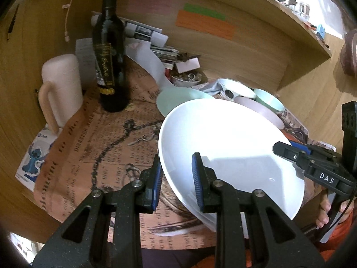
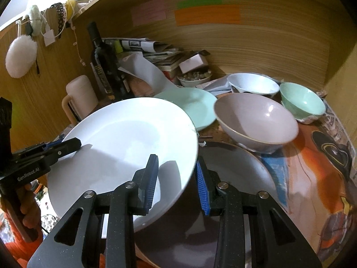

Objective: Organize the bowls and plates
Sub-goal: 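Lift the white plate and carry it over the dark brown plate, then lower the white plate onto the dark brown plate and open both tools, then move both tools to the mint green plate and close on its rim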

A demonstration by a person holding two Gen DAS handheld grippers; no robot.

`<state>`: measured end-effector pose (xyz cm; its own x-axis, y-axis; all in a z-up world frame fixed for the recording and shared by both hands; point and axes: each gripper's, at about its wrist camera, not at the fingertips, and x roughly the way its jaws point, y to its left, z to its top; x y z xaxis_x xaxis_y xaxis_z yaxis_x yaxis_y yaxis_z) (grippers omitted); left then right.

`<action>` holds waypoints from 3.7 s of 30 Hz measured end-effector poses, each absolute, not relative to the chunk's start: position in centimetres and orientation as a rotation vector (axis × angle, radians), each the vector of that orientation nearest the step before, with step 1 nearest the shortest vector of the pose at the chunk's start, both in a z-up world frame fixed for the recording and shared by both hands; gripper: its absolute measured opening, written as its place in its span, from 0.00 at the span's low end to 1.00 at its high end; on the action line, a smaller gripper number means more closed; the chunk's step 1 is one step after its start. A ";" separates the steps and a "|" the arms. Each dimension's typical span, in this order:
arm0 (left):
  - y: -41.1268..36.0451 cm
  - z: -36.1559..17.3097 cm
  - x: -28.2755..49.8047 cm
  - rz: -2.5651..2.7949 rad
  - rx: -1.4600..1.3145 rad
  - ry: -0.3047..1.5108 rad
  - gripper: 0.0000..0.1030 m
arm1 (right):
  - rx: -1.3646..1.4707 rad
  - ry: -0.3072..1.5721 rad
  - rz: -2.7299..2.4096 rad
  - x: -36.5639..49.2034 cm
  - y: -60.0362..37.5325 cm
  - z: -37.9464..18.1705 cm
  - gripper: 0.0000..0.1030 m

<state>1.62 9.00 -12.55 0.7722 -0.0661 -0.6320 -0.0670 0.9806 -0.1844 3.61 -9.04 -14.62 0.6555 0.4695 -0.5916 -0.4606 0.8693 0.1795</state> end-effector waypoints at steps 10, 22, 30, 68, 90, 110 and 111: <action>6.0 -13.8 2.0 0.004 -0.190 0.732 0.25 | 0.030 0.706 0.522 3.4 -11.9 -16.2 0.30; 3.6 -15.6 3.1 0.003 -0.181 0.794 0.25 | 0.032 0.739 0.507 3.3 -14.2 -17.9 0.30; 2.5 -16.3 4.0 -0.009 -0.176 0.816 0.25 | 0.041 0.753 0.493 3.5 -15.3 -18.5 0.30; 0.5 -17.7 6.3 -0.059 -0.099 0.836 0.30 | 0.007 0.774 0.452 3.8 -16.7 -18.8 0.30; 1.6 -15.8 5.8 -0.049 -0.083 0.768 0.40 | -0.030 0.678 0.439 3.1 -15.9 -16.3 0.30; 8.5 -6.4 5.6 0.027 -0.067 0.493 0.75 | 0.064 0.534 0.468 7.4 -14.2 -9.4 0.32; 9.0 -6.1 5.9 0.026 -0.067 0.488 0.77 | 0.065 0.526 0.466 7.6 -14.0 -9.0 0.35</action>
